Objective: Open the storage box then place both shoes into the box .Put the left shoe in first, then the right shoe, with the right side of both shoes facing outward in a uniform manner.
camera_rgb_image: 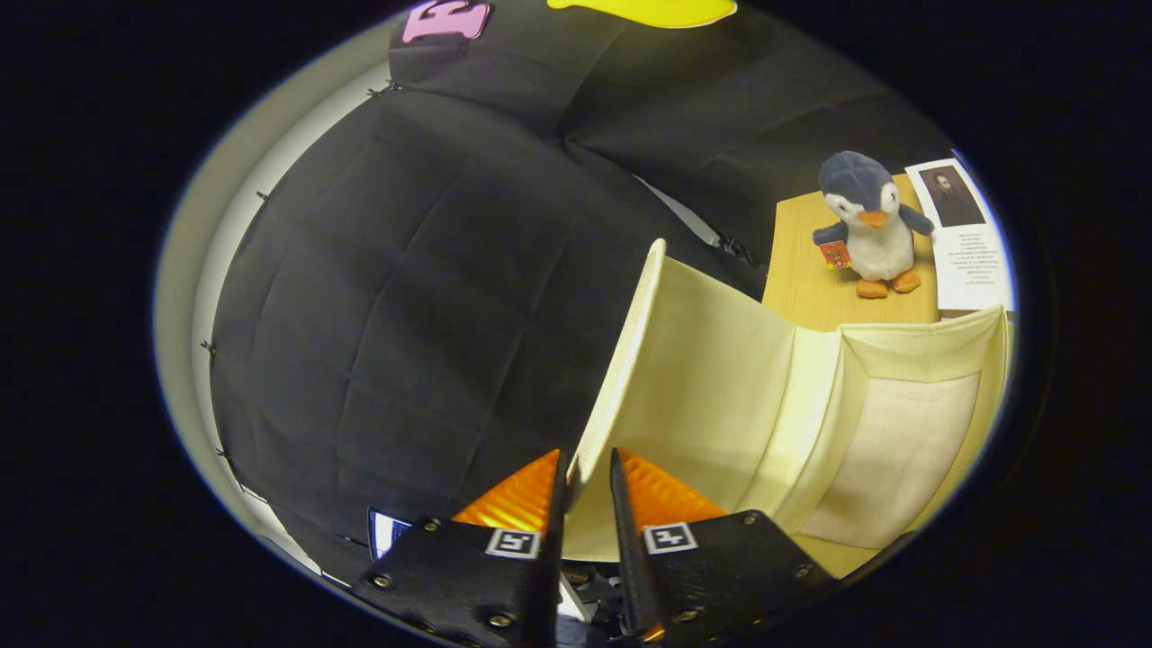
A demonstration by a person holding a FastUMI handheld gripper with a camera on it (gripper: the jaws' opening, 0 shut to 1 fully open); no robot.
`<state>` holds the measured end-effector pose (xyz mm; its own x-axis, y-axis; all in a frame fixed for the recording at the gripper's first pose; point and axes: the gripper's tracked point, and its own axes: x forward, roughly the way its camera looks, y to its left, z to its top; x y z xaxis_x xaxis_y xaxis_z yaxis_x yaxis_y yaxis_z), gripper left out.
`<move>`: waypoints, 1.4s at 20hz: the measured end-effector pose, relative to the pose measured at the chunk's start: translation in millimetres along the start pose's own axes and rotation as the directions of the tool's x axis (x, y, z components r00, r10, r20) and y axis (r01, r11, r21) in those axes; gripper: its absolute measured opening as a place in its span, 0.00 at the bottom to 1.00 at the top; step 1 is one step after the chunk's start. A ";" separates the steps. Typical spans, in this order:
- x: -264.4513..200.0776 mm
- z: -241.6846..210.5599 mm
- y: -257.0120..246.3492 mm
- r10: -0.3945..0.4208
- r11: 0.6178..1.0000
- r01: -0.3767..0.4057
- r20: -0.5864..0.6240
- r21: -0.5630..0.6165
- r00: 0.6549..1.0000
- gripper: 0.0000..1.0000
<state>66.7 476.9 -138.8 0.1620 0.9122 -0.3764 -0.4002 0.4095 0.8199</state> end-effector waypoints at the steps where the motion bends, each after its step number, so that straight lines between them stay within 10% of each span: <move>1: -0.3 -1.2 0.6 -0.007 1.000 0.007 -0.004 -0.011 1.000 0.44; 6: -14.7 5.7 -6.3 -0.048 0.997 0.048 0.007 -0.064 0.999 0.57; 9: -44.9 9.4 -18.5 -0.115 0.985 0.116 0.013 -0.127 0.993 0.95; 28: -234.7 1.5 -169.5 -0.372 0.924 0.381 0.180 -0.017 0.911 0.96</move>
<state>97.7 193.4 -188.7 0.4586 0.6812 -0.5706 -0.3235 0.7260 0.6068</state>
